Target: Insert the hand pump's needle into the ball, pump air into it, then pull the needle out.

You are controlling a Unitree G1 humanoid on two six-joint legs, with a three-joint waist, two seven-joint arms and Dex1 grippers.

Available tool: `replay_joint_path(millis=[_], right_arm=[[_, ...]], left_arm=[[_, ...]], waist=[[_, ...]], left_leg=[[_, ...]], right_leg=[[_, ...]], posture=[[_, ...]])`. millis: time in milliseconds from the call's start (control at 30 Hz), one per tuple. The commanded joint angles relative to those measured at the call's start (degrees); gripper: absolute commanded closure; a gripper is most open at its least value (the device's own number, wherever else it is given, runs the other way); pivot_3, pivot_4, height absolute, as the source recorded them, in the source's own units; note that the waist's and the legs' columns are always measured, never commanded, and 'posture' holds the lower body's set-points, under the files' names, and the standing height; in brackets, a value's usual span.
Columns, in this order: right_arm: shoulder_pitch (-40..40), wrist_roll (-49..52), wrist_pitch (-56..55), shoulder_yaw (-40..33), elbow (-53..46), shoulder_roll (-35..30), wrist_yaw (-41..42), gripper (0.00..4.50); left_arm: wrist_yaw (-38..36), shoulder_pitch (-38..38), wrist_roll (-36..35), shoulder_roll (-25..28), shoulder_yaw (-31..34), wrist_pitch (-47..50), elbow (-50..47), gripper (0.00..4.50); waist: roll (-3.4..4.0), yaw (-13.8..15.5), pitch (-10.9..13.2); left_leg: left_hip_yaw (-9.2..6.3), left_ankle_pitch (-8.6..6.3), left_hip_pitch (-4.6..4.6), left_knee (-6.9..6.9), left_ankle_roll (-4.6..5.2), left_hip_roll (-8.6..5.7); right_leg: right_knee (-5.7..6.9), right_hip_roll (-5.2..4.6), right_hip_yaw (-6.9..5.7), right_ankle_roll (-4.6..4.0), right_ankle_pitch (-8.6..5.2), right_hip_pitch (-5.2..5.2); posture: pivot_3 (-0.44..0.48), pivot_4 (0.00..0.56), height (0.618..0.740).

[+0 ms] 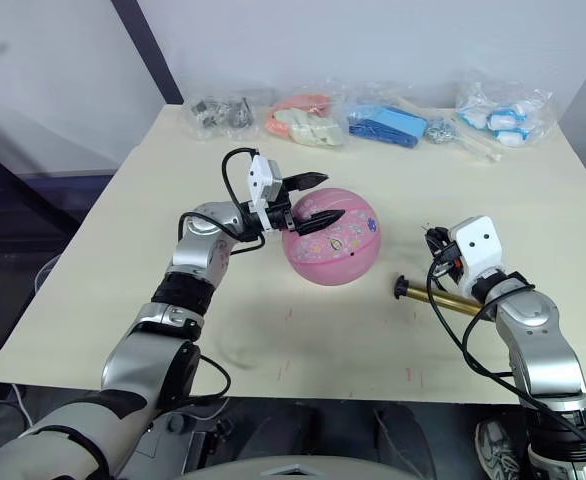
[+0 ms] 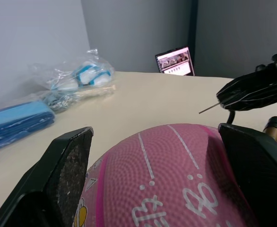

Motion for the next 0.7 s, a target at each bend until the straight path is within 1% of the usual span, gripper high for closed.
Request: replay_joint_path(millis=[33,167,233,300,333,433,533,700], right_arm=[[1.1,0.4,-0.2,-0.8,-0.7,-0.1,-0.1,4.15],[1.5,0.6,-0.6,-1.2,-0.6,-0.1,-0.2,4.15],[1.5,0.7,-0.9,-1.3,-0.3,-0.1,-0.2,4.15],[1.4,0.7,-1.0,-1.3,0.0,-0.1,-0.2,4.15],[1.4,0.7,-0.9,-1.3,0.3,0.0,-0.3,4.15],[1.2,0.6,-0.9,-1.3,1.0,0.1,-0.7,4.15],[0.7,0.5,-0.8,-1.5,2.4,0.4,-1.3,4.15],[-1.2,0.8,0.8,-2.4,5.2,1.4,-3.5,4.15]], left_arm=[[-1.4,0.1,0.3,1.0,0.2,2.0,0.2,0.00],[-2.6,-1.6,-0.9,1.1,1.1,3.2,-1.3,0.00],[-4.1,-2.8,-2.3,1.2,1.6,4.4,-2.9,0.00],[-5.2,-3.7,-3.3,1.5,1.9,5.4,-4.6,0.00],[-5.8,-4.1,-3.9,1.7,2.1,6.1,-5.6,0.00],[-7.0,-5.1,-5.7,2.2,2.8,8.5,-8.2,0.00],[-9.8,-5.6,-7.7,3.8,3.1,11.2,-11.8,0.00],[-14.7,-5.7,-11.0,8.0,3.8,15.4,-17.0,0.00]], waist=[[0.00,0.0,0.2],[-0.07,0.0,0.4],[-0.09,0.0,0.4],[-0.10,0.0,0.5],[-0.12,0.0,0.5],[-0.16,0.0,0.6],[-0.19,-0.1,0.7],[-0.20,-0.2,0.7]], left_leg=[[0.00,0.00,0.00,0.00,0.01,0.00],[0.00,0.00,-0.14,0.00,0.00,0.00],[0.00,0.01,-0.36,0.03,-0.01,-0.01],[-0.02,0.08,-0.89,0.22,-0.10,-0.01],[-0.02,0.10,-1.01,0.25,-0.14,-0.03],[0.00,0.12,-1.12,0.26,-0.17,-0.03],[0.00,0.12,-1.16,0.25,-0.17,-0.04],[0.01,0.12,-1.18,0.24,-0.17,-0.04]], right_leg=[[0.00,0.00,0.00,0.00,0.00,0.00],[0.00,0.01,-0.01,0.00,0.00,-0.15],[0.03,0.01,0.00,0.00,0.00,-0.34],[0.18,0.02,-0.03,-0.01,0.01,-0.79],[0.20,0.01,-0.03,-0.01,0.01,-0.92],[0.19,0.00,-0.03,-0.01,0.01,-1.03],[0.17,-0.01,-0.04,-0.01,0.01,-1.06],[0.19,-0.01,-0.02,-0.02,0.01,-1.12]], posture=[[0.000,0.150,0.740],[0.000,0.150,0.740],[0.000,0.150,0.740],[0.000,0.150,0.740],[0.000,0.150,0.740],[0.000,0.150,0.740],[0.000,0.150,0.740],[0.000,0.150,0.740]])
